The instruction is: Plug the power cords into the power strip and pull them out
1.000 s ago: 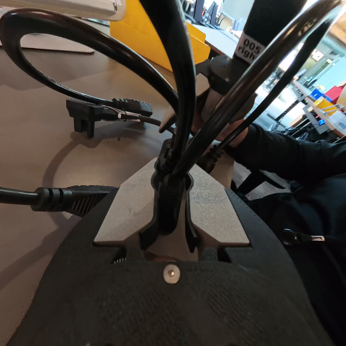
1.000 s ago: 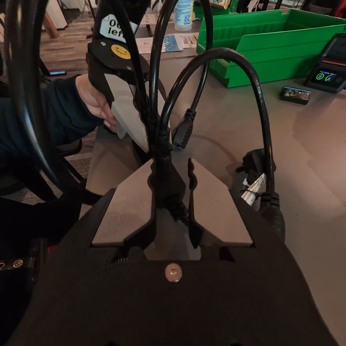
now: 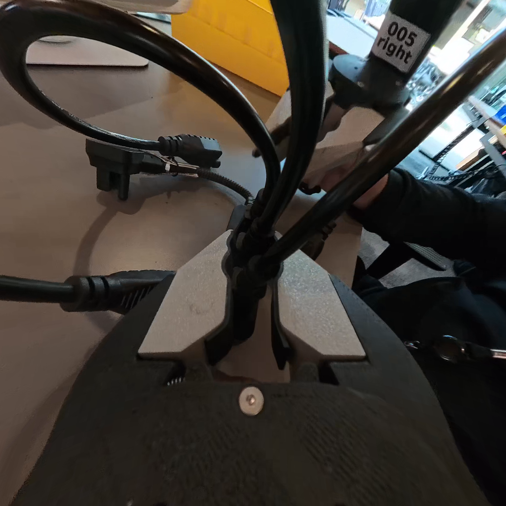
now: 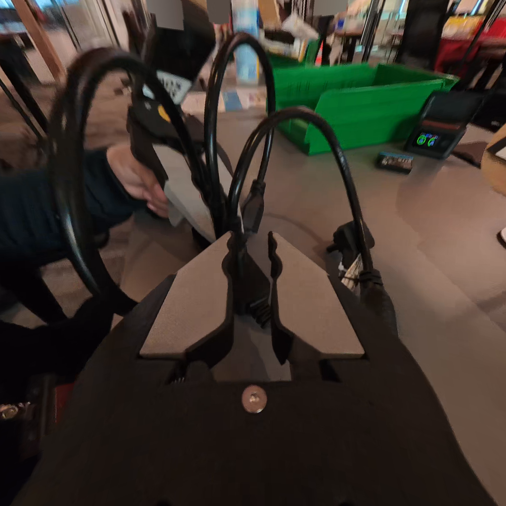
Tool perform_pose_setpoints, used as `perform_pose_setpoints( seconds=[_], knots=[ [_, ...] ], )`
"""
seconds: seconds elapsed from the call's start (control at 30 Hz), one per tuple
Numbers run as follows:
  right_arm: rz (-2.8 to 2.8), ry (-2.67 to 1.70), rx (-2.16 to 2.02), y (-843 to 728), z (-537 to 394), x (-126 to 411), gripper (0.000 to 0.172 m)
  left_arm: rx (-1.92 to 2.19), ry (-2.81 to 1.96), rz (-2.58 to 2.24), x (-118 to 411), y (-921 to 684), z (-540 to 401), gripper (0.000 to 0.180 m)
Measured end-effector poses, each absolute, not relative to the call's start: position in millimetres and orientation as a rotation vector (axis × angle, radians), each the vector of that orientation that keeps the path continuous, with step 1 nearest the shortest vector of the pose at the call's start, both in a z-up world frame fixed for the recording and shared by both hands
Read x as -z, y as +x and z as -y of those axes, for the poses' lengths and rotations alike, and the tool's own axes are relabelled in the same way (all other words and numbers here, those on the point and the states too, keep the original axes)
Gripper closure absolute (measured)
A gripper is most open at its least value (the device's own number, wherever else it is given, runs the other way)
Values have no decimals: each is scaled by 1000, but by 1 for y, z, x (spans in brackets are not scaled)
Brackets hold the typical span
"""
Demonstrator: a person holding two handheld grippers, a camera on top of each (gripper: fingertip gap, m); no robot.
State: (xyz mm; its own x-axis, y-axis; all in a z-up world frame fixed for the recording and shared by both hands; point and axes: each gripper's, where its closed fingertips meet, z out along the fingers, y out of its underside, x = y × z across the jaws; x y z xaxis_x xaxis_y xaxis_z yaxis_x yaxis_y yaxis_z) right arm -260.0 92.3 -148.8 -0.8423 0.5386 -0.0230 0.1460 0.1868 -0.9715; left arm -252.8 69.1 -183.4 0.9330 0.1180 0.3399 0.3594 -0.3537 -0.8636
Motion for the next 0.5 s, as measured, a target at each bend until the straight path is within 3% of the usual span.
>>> perform_pose_setpoints(
  seconds=[0.27,0.5],
  knots=[
    [2145,-793,-1695,-272,-97,157,129,253,-1935,340,184,-252,-71,157],
    [1867,-922,-1406,-317,-159,145,133,248,-1936,338,184,-252,-71,157]
  ],
)
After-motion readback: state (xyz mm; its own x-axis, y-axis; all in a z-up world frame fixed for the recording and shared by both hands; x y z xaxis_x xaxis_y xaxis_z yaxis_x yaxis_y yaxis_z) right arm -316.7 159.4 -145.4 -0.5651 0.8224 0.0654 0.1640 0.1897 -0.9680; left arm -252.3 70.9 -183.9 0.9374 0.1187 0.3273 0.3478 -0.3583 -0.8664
